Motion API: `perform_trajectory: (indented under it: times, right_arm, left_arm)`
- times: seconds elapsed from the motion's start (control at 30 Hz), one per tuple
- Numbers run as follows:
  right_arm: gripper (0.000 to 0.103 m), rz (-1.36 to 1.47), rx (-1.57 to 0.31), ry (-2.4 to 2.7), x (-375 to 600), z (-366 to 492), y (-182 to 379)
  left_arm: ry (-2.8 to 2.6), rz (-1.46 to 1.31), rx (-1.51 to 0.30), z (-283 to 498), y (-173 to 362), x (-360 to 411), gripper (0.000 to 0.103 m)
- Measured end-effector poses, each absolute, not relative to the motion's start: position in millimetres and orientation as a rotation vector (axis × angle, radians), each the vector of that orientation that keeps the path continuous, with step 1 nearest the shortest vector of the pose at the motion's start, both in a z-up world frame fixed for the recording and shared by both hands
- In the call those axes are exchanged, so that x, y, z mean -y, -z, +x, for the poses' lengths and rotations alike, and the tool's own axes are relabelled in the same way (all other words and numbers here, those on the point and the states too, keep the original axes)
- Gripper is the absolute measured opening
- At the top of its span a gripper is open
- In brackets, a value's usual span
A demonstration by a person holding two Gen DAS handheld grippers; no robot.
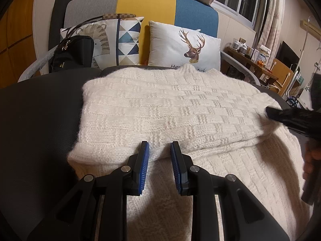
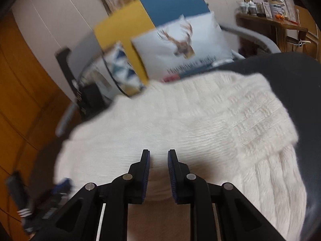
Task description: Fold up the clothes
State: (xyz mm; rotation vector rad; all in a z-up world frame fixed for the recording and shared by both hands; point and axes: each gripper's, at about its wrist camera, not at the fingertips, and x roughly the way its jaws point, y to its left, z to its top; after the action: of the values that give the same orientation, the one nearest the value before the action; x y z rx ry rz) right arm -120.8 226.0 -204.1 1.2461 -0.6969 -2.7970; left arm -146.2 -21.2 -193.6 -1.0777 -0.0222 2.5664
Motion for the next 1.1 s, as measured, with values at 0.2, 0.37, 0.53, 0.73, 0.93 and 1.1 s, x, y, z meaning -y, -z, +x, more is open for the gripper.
perform_trajectory:
  times: [0.2,0.37,0.53,0.73,0.93,1.1]
  right_arm:
    - [0.000,1.254,0.702,2.869,-270,-132,207]
    - [0.021,1.121,0.740,2.864,-268,-122,183]
    - [0.021,1.247,0.774,2.771,-270,-136,206]
    - [0.024,1.113,0.843,2.772,-271,-109,186]
    - [0.010,1.115,0.226,2.762,-186,-161,164]
    - [0.009,1.223,0.234,2.634,-140,-234,175]
  left_arm:
    - [-2.565,-1.078,0.021,-147,194,21,0.025]
    - [-2.569,-1.077,0.012,-147,194,20,0.025]
    - [-2.568,-1.078,0.013,-148,194,21,0.025]
    - [-2.568,-1.079,0.014,-148,194,21,0.025]
    - [-2.584,-1.076,-0.023,-146,194,16,0.025]
    - [-2.565,-1.075,0.028,-148,195,22,0.025]
